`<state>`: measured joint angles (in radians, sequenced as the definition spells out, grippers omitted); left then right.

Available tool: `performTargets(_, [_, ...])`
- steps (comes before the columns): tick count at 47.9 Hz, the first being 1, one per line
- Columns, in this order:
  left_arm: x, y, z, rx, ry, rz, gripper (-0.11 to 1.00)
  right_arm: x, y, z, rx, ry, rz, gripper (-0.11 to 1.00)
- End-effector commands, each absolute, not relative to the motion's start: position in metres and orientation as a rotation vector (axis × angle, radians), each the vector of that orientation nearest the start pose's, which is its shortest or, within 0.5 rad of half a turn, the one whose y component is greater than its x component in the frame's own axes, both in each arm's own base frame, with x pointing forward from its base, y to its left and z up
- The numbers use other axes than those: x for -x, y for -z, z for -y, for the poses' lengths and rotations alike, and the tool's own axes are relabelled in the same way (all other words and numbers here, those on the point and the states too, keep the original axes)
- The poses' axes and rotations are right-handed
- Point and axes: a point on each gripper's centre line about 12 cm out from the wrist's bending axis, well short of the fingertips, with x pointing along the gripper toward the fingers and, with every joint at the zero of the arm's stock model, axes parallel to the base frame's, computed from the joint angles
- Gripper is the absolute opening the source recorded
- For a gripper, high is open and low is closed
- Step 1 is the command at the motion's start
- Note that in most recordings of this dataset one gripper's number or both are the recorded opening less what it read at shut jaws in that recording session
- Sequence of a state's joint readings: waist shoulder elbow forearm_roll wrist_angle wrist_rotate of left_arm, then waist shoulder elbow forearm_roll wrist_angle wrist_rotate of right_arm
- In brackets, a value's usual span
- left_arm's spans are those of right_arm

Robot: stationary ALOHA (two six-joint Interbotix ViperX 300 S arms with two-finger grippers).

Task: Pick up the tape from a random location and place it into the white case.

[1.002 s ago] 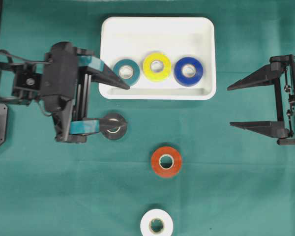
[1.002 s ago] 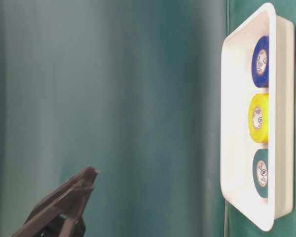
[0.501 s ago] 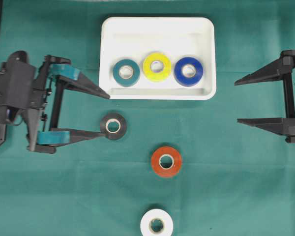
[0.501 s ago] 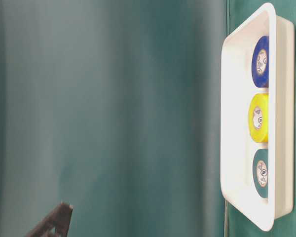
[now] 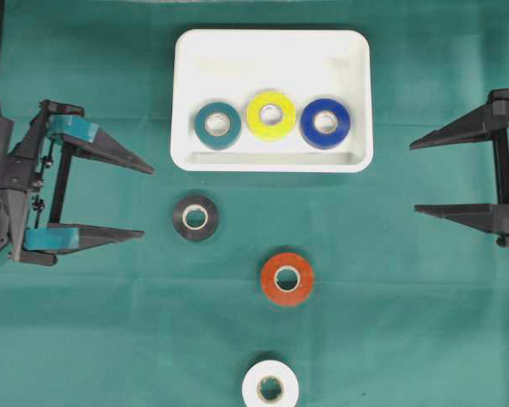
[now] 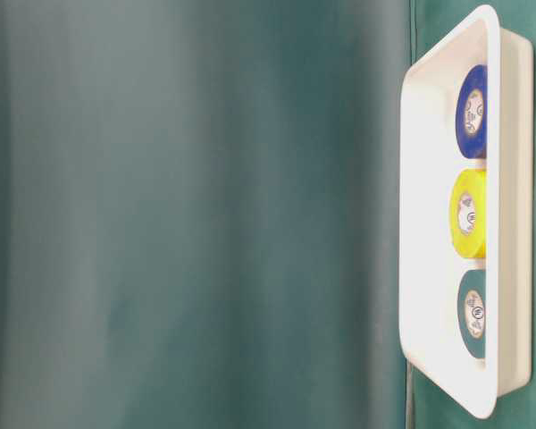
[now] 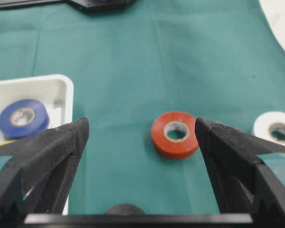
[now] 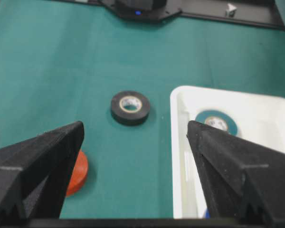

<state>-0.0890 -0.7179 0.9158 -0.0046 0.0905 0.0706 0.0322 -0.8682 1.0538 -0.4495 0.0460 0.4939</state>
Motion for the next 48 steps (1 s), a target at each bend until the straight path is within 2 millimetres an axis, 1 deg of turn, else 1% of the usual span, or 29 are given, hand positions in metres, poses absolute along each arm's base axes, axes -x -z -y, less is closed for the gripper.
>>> performTargets(1, [-0.250, -0.305, 0.023, -0.074, 0.100, -0.253, 0.97, -0.218, -0.285, -0.004, -0.035, -0.006, -0.221, 0.85])
performTargets(15, [-0.236, -0.298, 0.022, -0.073, 0.099, -0.222, 0.97, -0.213, -0.282, -0.004, -0.038, -0.006, -0.221, 0.85])
performTargets(30, [-0.235, -0.293, 0.021, -0.073, 0.098, -0.235, 0.97, -0.215, -0.280, -0.004, -0.039, -0.007, -0.227, 0.85])
performTargets(48, [-0.235, -0.294, 0.022, -0.073, 0.099, -0.233, 0.97, -0.215, -0.279, -0.004, -0.039, -0.005, -0.232, 0.85])
